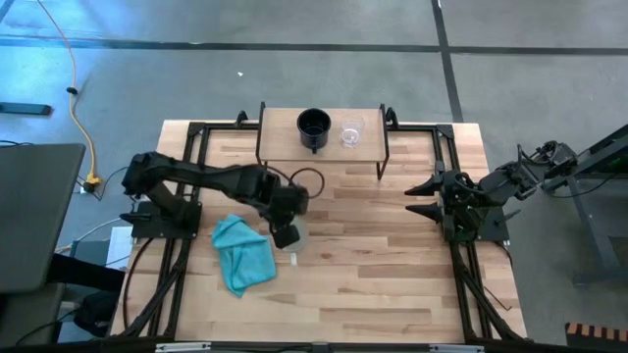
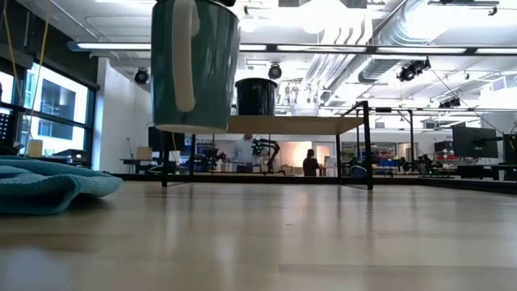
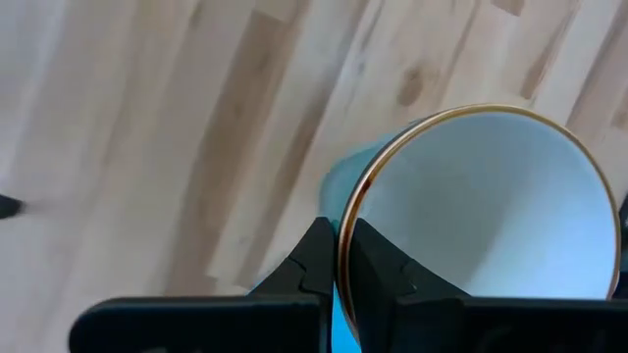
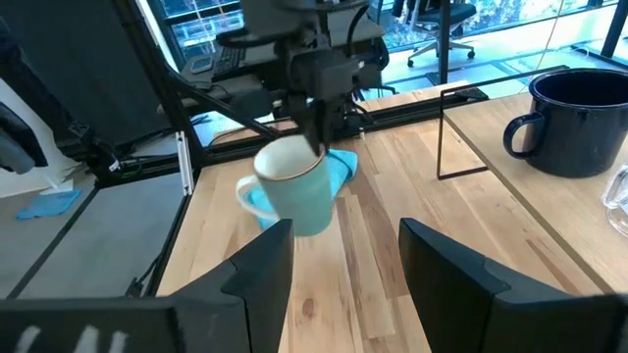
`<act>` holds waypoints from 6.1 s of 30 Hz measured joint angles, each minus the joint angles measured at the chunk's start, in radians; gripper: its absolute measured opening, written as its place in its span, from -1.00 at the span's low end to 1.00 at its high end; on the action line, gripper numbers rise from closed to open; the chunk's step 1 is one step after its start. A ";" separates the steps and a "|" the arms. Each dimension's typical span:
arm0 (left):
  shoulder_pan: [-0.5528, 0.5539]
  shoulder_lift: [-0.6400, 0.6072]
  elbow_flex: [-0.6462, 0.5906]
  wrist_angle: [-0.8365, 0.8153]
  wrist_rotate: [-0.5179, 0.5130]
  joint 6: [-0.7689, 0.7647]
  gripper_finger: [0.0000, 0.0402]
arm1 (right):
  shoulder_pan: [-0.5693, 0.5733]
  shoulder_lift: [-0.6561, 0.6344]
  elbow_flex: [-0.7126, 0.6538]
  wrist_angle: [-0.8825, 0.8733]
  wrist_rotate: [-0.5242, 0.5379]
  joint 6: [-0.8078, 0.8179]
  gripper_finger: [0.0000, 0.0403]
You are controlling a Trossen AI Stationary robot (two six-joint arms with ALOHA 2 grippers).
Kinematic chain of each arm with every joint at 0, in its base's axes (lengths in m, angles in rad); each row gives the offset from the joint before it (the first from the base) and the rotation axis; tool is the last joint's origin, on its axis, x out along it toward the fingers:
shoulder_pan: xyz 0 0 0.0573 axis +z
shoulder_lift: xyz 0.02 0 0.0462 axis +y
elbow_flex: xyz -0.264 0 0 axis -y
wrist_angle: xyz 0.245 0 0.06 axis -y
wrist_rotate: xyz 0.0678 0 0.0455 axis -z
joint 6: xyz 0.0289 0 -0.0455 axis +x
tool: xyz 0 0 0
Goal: Stack small to large cups/mugs on shelf
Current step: Put the blue mug on the shelf
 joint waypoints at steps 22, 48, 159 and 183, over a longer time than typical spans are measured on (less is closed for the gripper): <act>0.283 -0.007 0.223 -0.229 0.000 0.384 -0.99 | 0.000 0.000 0.000 0.000 0.001 0.003 -0.11; 0.612 -0.069 0.251 -0.236 0.082 0.699 -0.99 | 0.000 0.000 0.000 0.000 0.083 0.036 -0.11; 0.914 0.234 0.597 -0.346 0.214 0.991 -0.99 | 0.000 0.098 -0.001 -0.127 0.170 0.131 -0.11; 0.913 0.238 0.598 -0.352 0.140 0.997 -0.87 | 0.000 0.098 -0.001 -0.134 0.171 0.127 -0.11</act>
